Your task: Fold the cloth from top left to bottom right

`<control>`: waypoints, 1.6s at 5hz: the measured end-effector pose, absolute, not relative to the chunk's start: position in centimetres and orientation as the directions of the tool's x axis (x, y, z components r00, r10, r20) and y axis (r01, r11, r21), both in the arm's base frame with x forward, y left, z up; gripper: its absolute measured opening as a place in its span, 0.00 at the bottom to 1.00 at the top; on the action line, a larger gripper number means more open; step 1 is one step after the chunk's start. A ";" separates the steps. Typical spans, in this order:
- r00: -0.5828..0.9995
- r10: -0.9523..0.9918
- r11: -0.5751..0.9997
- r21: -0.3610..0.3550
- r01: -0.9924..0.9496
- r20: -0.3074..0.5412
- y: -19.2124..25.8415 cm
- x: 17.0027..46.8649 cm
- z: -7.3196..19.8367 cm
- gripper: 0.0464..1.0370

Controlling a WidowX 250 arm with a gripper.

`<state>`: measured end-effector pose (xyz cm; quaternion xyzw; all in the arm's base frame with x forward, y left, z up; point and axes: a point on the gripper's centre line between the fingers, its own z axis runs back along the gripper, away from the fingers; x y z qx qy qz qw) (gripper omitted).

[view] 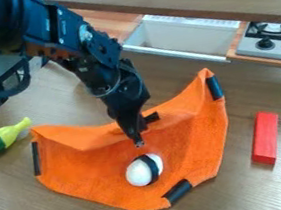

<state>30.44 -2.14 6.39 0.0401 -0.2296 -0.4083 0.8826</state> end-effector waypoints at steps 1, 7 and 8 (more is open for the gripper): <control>0.546 -0.749 0.650 0.253 0.717 0.376 -3.1 29.5 6.5 0.01; 0.531 -0.784 0.582 0.084 0.809 0.322 -8.4 25.8 2.3 0.78; 0.534 -0.774 0.563 -0.015 0.826 0.341 -8.6 26.1 2.6 0.96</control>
